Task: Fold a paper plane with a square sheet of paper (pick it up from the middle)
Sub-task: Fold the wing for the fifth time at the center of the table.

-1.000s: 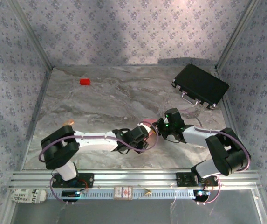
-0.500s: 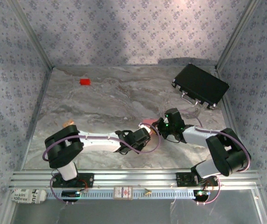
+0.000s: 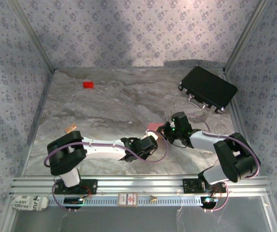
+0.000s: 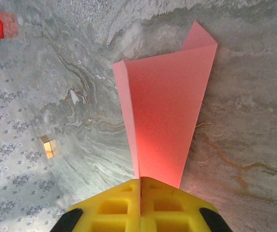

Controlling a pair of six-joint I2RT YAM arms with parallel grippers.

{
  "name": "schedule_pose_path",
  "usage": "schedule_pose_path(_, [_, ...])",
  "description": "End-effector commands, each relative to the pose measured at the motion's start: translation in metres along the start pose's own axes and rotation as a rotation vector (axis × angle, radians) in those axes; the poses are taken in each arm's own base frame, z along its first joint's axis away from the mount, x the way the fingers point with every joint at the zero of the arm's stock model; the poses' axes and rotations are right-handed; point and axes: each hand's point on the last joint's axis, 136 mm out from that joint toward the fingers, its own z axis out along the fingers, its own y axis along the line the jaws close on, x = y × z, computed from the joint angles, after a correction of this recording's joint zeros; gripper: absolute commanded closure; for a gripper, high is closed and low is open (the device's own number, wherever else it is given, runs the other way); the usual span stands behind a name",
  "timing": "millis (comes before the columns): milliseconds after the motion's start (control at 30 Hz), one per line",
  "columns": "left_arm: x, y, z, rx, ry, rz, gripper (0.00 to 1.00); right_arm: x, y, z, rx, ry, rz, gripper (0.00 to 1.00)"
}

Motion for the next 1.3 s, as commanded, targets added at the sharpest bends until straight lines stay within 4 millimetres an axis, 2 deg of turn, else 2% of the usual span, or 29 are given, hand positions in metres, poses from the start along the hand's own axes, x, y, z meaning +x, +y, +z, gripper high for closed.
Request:
schedule_pose_path(0, [-0.0087,-0.0003,-0.0023,-0.018,-0.016,0.013,0.70,-0.0012,-0.0037,-0.0036,0.012,-0.012,0.019,0.97])
schedule_pose_path(333, [-0.0129,-0.0024,-0.0033,-0.015,-0.026,0.021,0.78,-0.0014,-0.0036,-0.0043,0.010,-0.012,0.021,0.96])
schedule_pose_path(833, [-0.0049,0.0021,0.0012,-0.040,-0.007,0.022,0.84,-0.0016,-0.0039,-0.0054,0.009,-0.014,0.021,0.96])
schedule_pose_path(1067, [-0.0053,0.0021,0.0017,-0.040,-0.007,0.018,0.91,-0.0017,-0.0044,-0.0053,0.013,-0.015,0.023,0.96])
schedule_pose_path(1267, [-0.0061,0.0007,0.0012,-0.032,-0.013,0.002,0.93,-0.0023,-0.0130,-0.0099,0.061,-0.029,0.008,0.88])
